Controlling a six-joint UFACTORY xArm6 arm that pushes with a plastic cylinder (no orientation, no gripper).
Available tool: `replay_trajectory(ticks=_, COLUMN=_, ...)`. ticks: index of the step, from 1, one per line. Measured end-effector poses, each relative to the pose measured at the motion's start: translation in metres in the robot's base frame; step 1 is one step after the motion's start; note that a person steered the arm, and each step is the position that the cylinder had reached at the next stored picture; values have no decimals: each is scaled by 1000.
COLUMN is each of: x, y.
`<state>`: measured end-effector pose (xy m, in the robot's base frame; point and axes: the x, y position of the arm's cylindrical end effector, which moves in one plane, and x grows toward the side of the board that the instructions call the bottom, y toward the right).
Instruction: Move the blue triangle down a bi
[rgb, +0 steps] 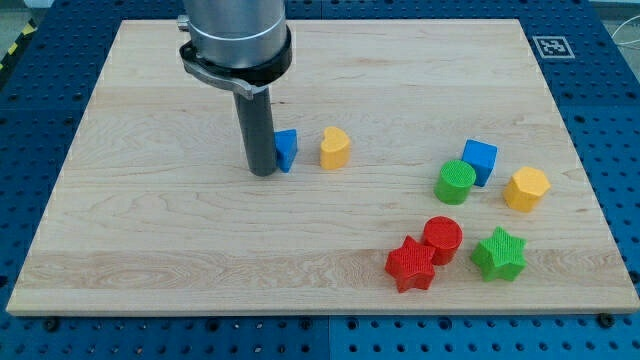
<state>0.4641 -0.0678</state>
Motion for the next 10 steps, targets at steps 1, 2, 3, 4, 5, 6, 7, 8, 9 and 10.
replay_trajectory(ticks=1, x=0, y=18)
replay_trajectory(ticks=2, x=-8, y=21)
replay_trajectory(ticks=3, x=-22, y=-16)
replay_trajectory(ticks=4, x=-43, y=-40)
replay_trajectory(ticks=5, x=-64, y=-37)
replay_trajectory(ticks=6, x=-64, y=-24)
replay_trajectory(ticks=7, x=-62, y=-12)
replay_trajectory(ticks=8, x=-62, y=-11)
replay_trajectory(ticks=9, x=-60, y=4)
replay_trajectory(ticks=10, x=-60, y=20)
